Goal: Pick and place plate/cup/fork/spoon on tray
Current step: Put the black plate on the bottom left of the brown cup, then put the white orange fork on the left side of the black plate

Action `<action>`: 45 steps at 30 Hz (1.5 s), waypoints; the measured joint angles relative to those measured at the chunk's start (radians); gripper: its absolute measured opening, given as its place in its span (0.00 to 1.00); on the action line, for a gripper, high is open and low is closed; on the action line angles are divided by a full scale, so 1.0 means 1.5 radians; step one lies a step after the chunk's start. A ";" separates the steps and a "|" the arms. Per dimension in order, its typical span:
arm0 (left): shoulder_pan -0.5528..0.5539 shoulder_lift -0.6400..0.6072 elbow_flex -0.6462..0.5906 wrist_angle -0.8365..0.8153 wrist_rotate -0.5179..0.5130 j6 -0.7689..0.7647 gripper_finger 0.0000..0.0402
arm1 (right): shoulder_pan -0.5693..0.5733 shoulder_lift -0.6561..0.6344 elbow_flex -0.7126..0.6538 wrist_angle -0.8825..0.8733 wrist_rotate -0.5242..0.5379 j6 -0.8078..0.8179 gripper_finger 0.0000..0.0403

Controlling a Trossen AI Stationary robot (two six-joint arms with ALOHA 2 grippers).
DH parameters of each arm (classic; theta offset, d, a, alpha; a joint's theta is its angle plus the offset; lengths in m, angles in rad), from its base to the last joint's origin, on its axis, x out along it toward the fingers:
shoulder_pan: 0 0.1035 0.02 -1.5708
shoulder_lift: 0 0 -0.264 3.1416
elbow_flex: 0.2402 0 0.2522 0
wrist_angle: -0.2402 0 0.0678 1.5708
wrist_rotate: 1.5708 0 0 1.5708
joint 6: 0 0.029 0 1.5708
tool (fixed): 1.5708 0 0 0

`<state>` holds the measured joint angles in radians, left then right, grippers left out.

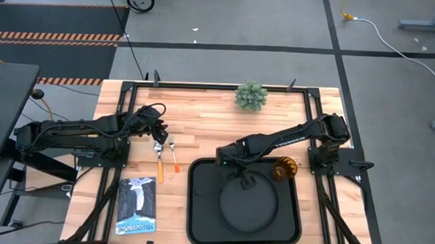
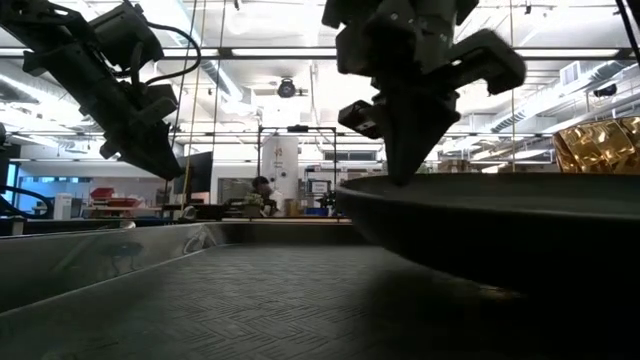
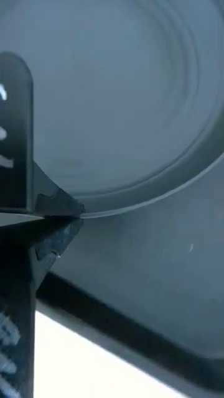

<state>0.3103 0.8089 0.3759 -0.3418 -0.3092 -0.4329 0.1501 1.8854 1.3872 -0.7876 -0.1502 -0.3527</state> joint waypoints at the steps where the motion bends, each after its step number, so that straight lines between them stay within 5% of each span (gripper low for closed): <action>1: 0.000 0.000 0.000 0.000 0.000 0.000 0.35 | 0.005 0.000 0.000 0.000 -0.004 -0.010 0.02; 20: 0.000 0.000 0.000 0.000 0.000 0.001 0.35 | 0.079 0.000 0.000 0.015 -0.019 -0.204 0.05; 38: 0.000 0.000 0.000 0.000 0.006 0.002 0.35 | 0.091 -0.005 0.001 0.051 0.022 -0.193 0.30; 45: 0.000 0.000 0.000 -0.001 0.091 0.035 0.35 | 0.090 -0.024 0.002 0.041 0.153 -0.117 0.30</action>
<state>0.3099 0.8090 0.3759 -0.3440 -0.1727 -0.3803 0.2848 1.8488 1.3895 -0.7255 0.0796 -0.5275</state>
